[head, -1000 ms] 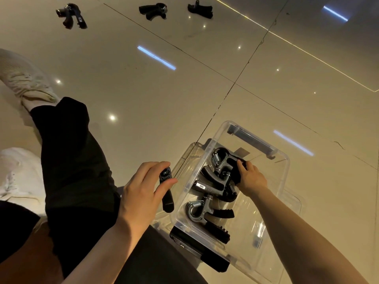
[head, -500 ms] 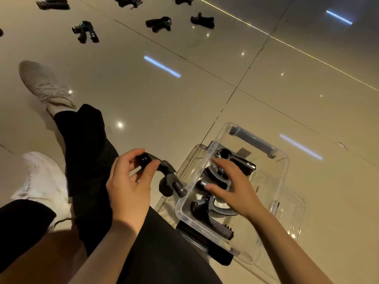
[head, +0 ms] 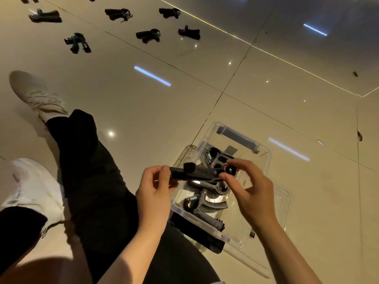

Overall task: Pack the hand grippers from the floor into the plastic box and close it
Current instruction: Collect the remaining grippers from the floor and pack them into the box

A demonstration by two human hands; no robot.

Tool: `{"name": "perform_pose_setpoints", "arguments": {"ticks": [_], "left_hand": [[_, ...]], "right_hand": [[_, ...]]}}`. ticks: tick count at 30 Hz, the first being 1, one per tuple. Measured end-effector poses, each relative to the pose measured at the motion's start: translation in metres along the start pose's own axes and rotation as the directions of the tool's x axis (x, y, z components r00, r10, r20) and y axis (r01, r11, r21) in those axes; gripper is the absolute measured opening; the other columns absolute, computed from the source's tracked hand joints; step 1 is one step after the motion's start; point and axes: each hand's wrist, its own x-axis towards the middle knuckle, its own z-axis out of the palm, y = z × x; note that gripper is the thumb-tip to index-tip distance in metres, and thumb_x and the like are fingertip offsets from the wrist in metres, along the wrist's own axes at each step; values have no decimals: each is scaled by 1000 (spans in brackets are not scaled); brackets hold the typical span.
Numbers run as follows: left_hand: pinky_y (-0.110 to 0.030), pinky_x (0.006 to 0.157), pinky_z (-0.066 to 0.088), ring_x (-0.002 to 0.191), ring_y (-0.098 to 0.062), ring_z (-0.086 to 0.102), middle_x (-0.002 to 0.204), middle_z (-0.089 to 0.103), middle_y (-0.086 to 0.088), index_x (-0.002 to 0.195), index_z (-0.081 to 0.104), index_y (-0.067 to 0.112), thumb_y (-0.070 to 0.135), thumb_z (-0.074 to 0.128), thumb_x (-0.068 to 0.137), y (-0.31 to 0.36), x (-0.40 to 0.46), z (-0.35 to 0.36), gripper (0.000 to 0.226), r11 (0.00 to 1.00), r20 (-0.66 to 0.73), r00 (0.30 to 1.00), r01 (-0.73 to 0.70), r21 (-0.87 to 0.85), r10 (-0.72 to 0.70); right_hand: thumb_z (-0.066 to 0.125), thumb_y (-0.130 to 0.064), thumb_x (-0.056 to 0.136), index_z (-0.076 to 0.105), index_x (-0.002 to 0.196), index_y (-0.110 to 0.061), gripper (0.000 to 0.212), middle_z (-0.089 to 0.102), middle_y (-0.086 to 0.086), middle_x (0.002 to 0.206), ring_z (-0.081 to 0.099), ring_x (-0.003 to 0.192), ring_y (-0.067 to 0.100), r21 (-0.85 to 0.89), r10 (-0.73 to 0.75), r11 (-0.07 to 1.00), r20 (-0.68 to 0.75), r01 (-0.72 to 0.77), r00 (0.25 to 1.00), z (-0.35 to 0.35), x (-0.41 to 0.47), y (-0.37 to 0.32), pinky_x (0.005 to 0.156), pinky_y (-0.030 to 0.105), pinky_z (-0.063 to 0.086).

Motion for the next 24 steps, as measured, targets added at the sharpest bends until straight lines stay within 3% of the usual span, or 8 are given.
{"name": "perform_pose_setpoints", "arguments": {"ticks": [2, 4, 6, 8, 14, 17, 20, 24], "left_hand": [[-17, 70, 49, 89, -5, 64, 98, 62, 14, 92, 53, 36, 49, 42, 82, -8, -1, -4, 19, 991, 121, 993, -22, 131, 6], [-11, 73, 42, 96, 2, 54, 110, 54, 19, 103, 50, 39, 48, 40, 86, -14, 1, -8, 21, 972, 212, 977, -47, 231, -3], [-4, 68, 39, 97, 10, 47, 119, 43, 19, 122, 46, 34, 40, 41, 92, -19, 4, -7, 31, 937, 255, 967, -100, 333, 13], [0, 68, 37, 103, 6, 46, 124, 37, 18, 132, 40, 30, 39, 44, 92, -22, 6, -5, 41, 900, 298, 953, -172, 401, 50], [-17, 92, 31, 124, -8, 34, 141, 24, 12, 141, 27, 31, 42, 52, 90, -36, 5, -1, 58, 736, 474, 879, -348, 581, 41], [-20, 99, 31, 130, -9, 29, 144, 19, 12, 141, 24, 35, 46, 54, 88, -39, 8, 4, 62, 752, 533, 845, -325, 573, -41], [-22, 104, 27, 133, -8, 25, 147, 17, 14, 143, 20, 36, 47, 55, 87, -41, 13, 5, 67, 770, 560, 823, -296, 565, -94], [-29, 108, 30, 135, -8, 24, 150, 15, 14, 144, 18, 38, 48, 53, 88, -44, 14, 4, 67, 757, 564, 813, -277, 592, -143]], "right_hand": [[74, -21, 77, 54, 96, -44, 35, 60, -24, 95, 59, 91, -3, 52, 89, 995, -14, -89, 996, -12, 6, 3, 75, 9, 46], [75, -22, 76, 57, 95, -39, 31, 60, -24, 92, 58, 88, -5, 1, 135, 991, -10, -135, 991, -21, 11, 8, 72, 5, 43], [75, -24, 75, 60, 94, -32, 26, 58, -25, 88, 56, 84, -6, -87, 181, 980, 1, -180, 983, -25, 14, 16, 70, 6, 41], [76, -26, 75, 62, 93, -30, 24, 60, -22, 86, 57, 83, -3, -108, 261, 960, 3, -259, 965, -25, 17, 26, 70, 12, 43], [78, -36, 72, 61, 79, -18, 26, 63, -3, 74, 58, 68, 11, -73, 526, 846, -51, -528, 849, -2, 16, 58, 60, 26, 45], [79, -32, 71, 56, 77, -11, 32, 62, 9, 75, 56, 66, 20, 68, 678, 734, -33, -675, 734, 22, 8, 73, 59, 33, 44], [77, -29, 75, 55, 80, -9, 30, 61, 9, 76, 53, 59, 16, 91, 761, 648, -26, -756, 648, 48, 0, 80, 53, 26, 39], [70, -36, 81, 54, 83, -17, 26, 60, -3, 76, 56, 66, 13, -184, 711, 688, -25, -702, 703, 70, -10, 82, 58, 28, 45]]}}
